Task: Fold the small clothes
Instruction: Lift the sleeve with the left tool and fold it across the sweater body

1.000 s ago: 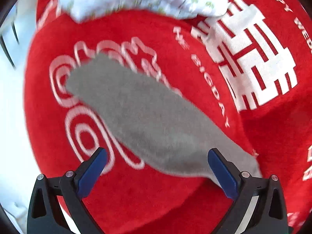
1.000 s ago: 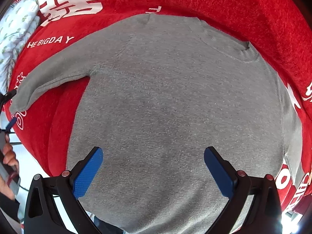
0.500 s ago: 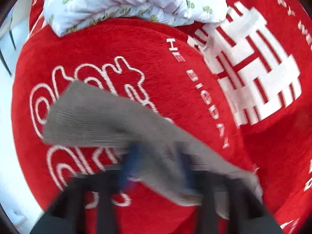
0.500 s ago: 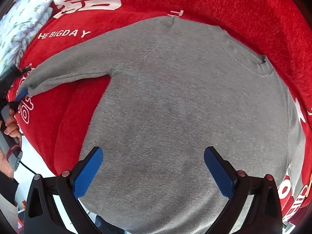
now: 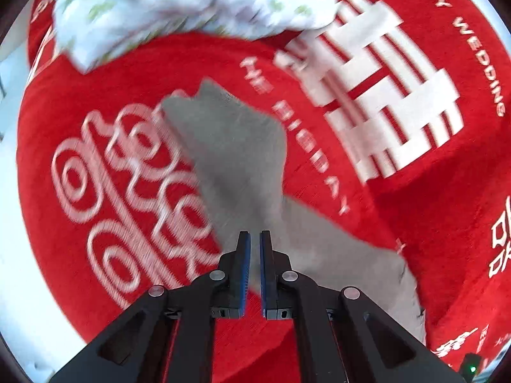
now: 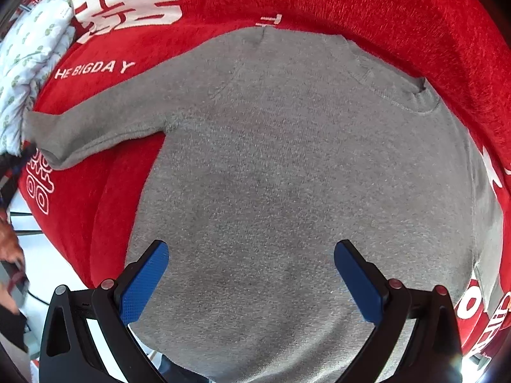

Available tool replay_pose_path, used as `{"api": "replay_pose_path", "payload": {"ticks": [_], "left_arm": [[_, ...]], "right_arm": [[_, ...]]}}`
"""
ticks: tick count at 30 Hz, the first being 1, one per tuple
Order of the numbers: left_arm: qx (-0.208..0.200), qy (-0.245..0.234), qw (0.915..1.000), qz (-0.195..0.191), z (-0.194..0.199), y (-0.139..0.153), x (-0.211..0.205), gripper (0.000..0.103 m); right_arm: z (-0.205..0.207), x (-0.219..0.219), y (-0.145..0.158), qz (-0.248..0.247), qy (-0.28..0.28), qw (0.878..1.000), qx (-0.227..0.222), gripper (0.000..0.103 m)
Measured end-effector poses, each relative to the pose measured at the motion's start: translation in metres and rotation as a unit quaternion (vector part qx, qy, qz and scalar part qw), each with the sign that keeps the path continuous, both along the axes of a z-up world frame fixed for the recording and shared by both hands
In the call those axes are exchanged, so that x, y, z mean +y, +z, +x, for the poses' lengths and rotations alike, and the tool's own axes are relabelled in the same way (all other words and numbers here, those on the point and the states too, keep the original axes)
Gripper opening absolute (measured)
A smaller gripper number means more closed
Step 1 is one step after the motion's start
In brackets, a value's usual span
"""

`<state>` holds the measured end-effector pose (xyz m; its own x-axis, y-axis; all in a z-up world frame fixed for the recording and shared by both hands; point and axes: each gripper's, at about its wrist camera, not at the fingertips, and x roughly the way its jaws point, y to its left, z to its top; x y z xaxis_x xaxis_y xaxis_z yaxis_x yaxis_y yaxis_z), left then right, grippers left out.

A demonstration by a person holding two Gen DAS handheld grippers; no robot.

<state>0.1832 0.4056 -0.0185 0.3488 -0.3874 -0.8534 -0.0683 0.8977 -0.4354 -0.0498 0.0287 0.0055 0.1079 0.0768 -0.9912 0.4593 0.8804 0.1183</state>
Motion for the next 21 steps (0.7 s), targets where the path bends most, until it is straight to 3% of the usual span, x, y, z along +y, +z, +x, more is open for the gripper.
{"api": "replay_pose_path", "payload": {"ticks": [3,7,8,10,11,13,15,18,21], "left_arm": [[0.030,-0.001,0.9994,0.018,-0.002,-0.017,0.002,0.005],[0.036,-0.008,0.9993,-0.001,0.008,-0.029,-0.005,0.006],[0.036,-0.008,0.9993,-0.008,0.010,-0.029,-0.007,0.014],[0.029,-0.010,0.9981,-0.053,0.011,-0.026,-0.012,0.065],[0.024,-0.010,0.9980,-0.057,0.010,-0.023,-0.015,0.072],[0.010,-0.017,0.9985,-0.050,0.004,-0.015,-0.024,0.083],[0.022,-0.019,0.9983,-0.050,-0.001,-0.019,-0.027,0.092],[0.035,-0.025,0.9982,-0.041,-0.002,-0.025,-0.038,0.096],[0.069,-0.048,0.9929,-0.084,-0.010,-0.032,-0.058,0.097]], "right_arm": [[0.001,-0.002,0.000,0.001,0.000,1.000,-0.001,0.103],[0.002,-0.002,-0.004,0.005,0.003,1.000,0.003,0.103],[0.002,-0.001,-0.005,0.005,0.005,1.000,0.004,0.103],[0.003,0.002,-0.008,0.006,0.008,1.000,0.007,0.103],[0.003,0.003,-0.009,0.007,0.009,1.000,0.008,0.103],[0.005,0.006,-0.010,0.010,0.011,1.000,0.009,0.103],[0.007,0.008,-0.008,0.011,0.013,1.000,0.005,0.103],[0.010,0.010,-0.006,0.010,0.017,1.000,0.000,0.103],[0.012,0.010,-0.006,0.011,0.014,1.000,-0.003,0.103]]}}
